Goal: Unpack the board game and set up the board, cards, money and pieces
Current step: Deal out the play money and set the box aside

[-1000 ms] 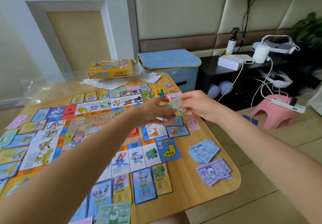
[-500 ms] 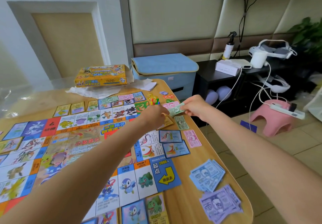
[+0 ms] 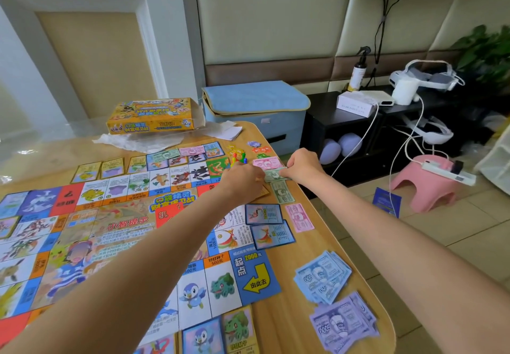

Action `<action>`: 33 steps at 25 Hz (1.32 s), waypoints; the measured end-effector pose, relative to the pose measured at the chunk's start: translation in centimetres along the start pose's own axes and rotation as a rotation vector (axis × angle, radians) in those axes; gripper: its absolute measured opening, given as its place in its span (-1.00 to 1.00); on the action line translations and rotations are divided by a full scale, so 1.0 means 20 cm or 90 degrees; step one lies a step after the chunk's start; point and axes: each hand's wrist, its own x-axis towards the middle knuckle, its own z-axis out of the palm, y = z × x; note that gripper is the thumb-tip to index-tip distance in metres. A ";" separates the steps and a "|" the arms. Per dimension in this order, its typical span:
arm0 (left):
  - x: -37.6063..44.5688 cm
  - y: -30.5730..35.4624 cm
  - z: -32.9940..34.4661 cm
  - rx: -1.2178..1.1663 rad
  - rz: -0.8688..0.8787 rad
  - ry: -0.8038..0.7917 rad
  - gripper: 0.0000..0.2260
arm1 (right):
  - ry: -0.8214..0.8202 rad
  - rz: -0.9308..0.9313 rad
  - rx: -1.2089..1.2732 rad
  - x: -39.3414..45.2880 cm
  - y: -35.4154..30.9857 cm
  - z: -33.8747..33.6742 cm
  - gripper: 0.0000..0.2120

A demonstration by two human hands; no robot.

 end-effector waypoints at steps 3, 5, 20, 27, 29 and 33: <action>-0.04 -0.02 -0.02 -0.067 -0.005 0.053 -0.63 | 0.023 -0.007 0.079 -0.04 0.01 -0.06 -0.71; -0.10 -0.02 -0.05 -0.136 0.007 0.081 -0.64 | 0.016 -0.041 0.155 -0.12 0.01 -0.13 -0.81; -0.60 0.36 0.03 -0.029 0.087 -0.140 -0.59 | -0.470 -0.339 -0.315 -0.75 0.11 -0.37 -0.54; -0.59 0.45 0.13 -0.016 0.046 -0.093 -0.54 | -0.404 -0.336 -0.324 -0.78 0.17 -0.29 -0.59; -0.59 0.46 0.14 -0.005 0.052 -0.094 -0.54 | -0.416 -0.318 -0.351 -0.78 0.15 -0.28 -0.60; -0.58 0.47 0.14 -0.008 0.043 -0.134 -0.56 | -0.468 -0.324 -0.362 -0.77 0.12 -0.27 -0.68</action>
